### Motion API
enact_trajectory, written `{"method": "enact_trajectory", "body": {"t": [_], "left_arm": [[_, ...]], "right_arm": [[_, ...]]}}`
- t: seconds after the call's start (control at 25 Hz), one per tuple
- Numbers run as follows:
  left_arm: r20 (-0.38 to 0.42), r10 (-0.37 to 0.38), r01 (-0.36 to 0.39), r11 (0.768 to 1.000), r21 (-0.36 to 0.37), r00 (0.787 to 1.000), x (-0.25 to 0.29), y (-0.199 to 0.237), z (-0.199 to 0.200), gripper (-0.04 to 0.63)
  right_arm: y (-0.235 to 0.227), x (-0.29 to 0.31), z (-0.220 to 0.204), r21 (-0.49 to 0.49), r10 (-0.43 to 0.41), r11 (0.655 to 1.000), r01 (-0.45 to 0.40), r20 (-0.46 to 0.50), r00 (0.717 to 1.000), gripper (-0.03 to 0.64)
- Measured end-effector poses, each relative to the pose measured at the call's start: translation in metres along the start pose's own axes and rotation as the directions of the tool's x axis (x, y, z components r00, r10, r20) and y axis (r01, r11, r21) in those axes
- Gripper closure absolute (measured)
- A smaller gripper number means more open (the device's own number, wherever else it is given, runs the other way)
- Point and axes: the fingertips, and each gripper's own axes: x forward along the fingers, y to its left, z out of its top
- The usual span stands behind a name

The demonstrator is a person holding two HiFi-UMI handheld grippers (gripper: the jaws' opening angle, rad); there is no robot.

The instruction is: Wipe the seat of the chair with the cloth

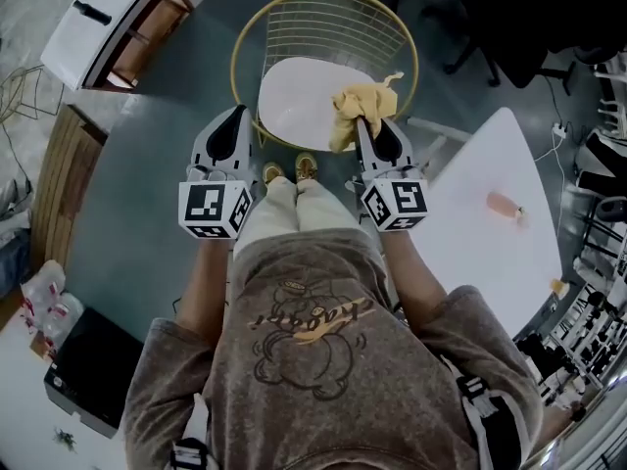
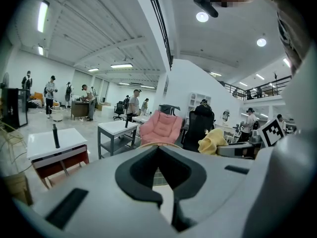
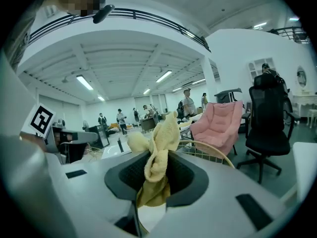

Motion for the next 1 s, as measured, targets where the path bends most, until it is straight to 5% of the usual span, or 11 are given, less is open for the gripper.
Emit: {"method": "enact_trajectory", "body": {"t": [1.0], "left_arm": [[-0.086,0.013,-0.016,0.999,-0.031,0.996,0.131,0.057,-0.157,0.586]], "right_arm": [[-0.045,0.164,-0.185,0.066,0.046,0.997,-0.038,-0.123,0.991,0.512]]}}
